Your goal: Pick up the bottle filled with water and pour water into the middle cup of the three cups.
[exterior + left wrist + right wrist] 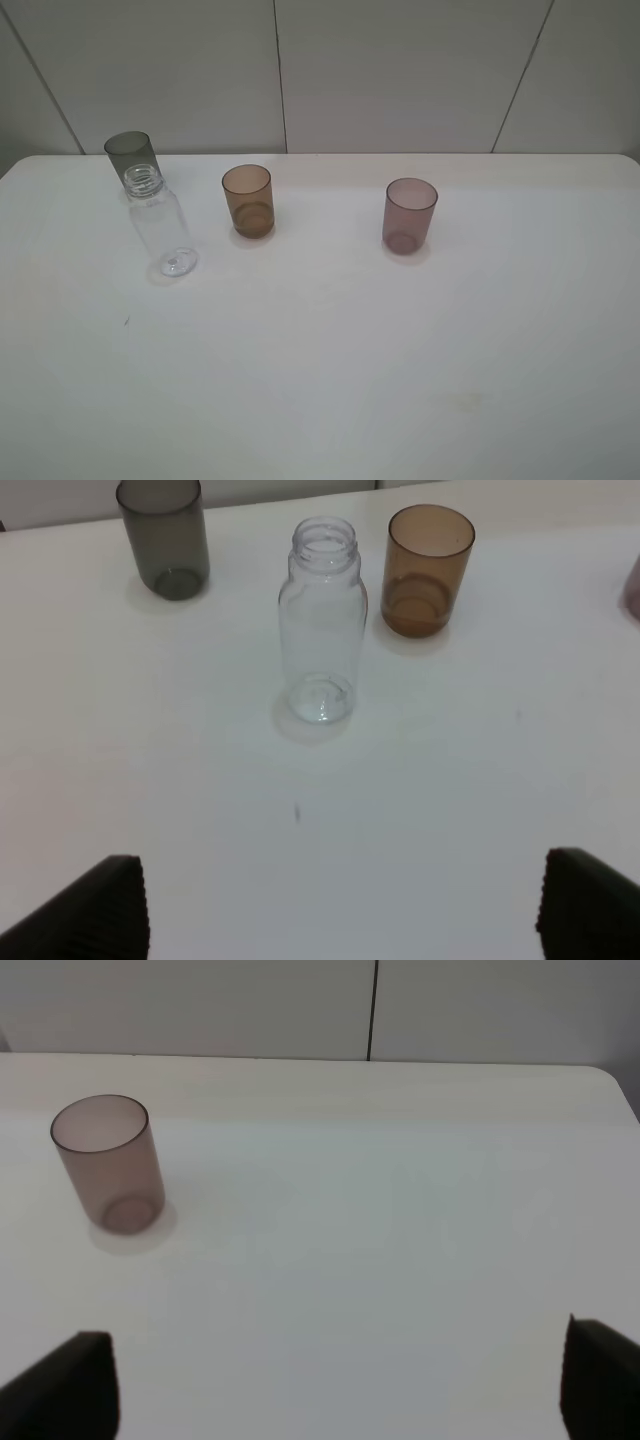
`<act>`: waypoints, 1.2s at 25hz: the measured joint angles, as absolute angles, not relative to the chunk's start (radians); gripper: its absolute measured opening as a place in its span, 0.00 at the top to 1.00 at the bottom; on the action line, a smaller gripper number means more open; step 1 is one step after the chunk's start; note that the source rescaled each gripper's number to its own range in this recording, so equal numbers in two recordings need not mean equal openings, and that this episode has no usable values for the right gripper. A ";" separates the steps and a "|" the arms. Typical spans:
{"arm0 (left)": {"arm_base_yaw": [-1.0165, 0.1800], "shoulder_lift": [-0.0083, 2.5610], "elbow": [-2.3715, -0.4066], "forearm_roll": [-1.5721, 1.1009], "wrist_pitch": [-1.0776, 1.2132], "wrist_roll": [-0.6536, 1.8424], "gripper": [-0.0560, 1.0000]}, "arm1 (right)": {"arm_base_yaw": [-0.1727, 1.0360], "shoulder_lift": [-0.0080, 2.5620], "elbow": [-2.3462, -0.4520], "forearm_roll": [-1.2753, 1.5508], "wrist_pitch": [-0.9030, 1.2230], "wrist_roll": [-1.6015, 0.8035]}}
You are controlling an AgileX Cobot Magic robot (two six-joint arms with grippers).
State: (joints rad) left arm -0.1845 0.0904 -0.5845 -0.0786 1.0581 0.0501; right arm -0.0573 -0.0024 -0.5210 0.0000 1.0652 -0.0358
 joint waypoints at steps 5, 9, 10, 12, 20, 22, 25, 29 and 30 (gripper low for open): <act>-0.184 0.088 -0.509 -0.076 1.063 0.063 0.00 | -0.057 -0.002 -0.521 -0.006 1.065 -0.036; -0.184 0.088 -0.509 -0.074 1.062 0.074 0.00 | -0.057 -0.002 -0.521 0.000 1.065 -0.036; -0.184 0.088 -0.509 -0.074 1.062 0.074 0.00 | -0.057 -0.002 -0.521 -0.006 1.065 -0.036; -0.184 0.088 -0.509 -0.071 1.062 0.073 0.00 | -0.057 -0.002 -0.521 -0.006 1.065 -0.036; -0.184 0.088 -0.508 -0.064 1.061 0.073 0.00 | -0.057 -0.002 -0.521 -0.006 1.065 -0.036; -0.184 0.088 -0.508 -0.064 1.061 0.073 0.00 | -0.057 -0.002 -0.521 -0.006 1.065 -0.036; -0.180 0.082 -0.508 -0.064 1.061 0.073 0.00 | -0.057 -0.002 -0.521 -0.006 1.065 -0.036; -0.109 0.013 -0.506 -0.063 1.060 0.073 0.00 | -0.057 -0.002 -0.521 -0.006 1.065 -0.036; -0.082 0.001 -0.506 -0.063 1.060 0.073 0.00 | -0.057 -0.002 -0.521 -0.006 1.065 -0.036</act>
State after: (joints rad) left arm -0.0824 0.0005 -0.5065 -0.0634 1.0597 0.0727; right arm -0.0573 -0.0024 -0.5210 -0.0060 1.0652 -0.0358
